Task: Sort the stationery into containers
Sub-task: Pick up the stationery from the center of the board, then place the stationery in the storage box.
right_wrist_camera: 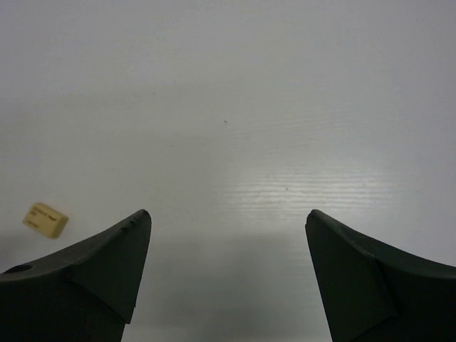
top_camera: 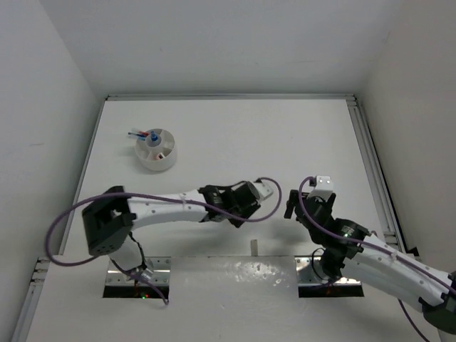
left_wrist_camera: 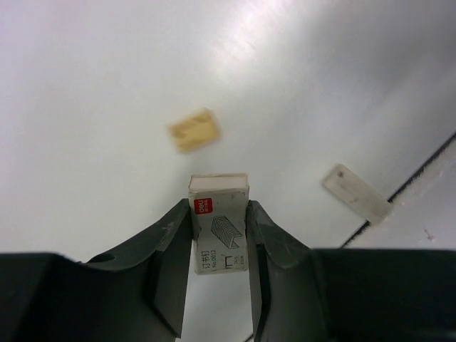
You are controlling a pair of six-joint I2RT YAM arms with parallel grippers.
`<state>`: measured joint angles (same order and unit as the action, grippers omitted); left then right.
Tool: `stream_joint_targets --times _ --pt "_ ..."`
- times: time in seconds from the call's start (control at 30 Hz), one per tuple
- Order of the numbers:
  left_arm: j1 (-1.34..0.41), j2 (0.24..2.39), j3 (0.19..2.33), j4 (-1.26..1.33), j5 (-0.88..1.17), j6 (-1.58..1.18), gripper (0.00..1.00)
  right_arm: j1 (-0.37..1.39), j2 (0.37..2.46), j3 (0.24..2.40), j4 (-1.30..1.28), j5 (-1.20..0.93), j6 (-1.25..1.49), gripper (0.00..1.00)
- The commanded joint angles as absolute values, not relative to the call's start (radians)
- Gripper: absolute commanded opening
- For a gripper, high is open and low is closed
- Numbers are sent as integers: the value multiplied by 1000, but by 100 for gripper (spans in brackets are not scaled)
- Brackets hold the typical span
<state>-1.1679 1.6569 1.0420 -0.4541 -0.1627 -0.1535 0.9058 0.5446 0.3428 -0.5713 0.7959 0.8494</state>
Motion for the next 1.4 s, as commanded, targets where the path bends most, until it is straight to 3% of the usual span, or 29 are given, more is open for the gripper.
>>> stream_joint_targets --times 0.0,0.13,0.27,0.47,0.57,0.7,1.0,1.37 --pt "-1068 1417 1042 -408 -261 -16 0 910 566 400 -366 766 663 87" --pt "-910 1189 947 -296 -362 44 0 876 629 432 -104 685 502 90" --pt "-724 1042 852 -102 -420 109 0 793 829 534 -8 490 381 91" --pt "-456 1015 793 110 -192 176 0 618 1067 737 86 28 327 90" --pt "-310 1063 776 178 29 169 0 574 1162 790 120 -59 324 89" --pt "-100 1153 802 199 289 164 0 540 1207 847 118 -72 319 89" --pt "-2 1330 818 334 619 325 0 519 1259 871 114 -45 327 89" --pt "40 1361 687 572 624 531 0 514 1325 969 34 -44 318 89"
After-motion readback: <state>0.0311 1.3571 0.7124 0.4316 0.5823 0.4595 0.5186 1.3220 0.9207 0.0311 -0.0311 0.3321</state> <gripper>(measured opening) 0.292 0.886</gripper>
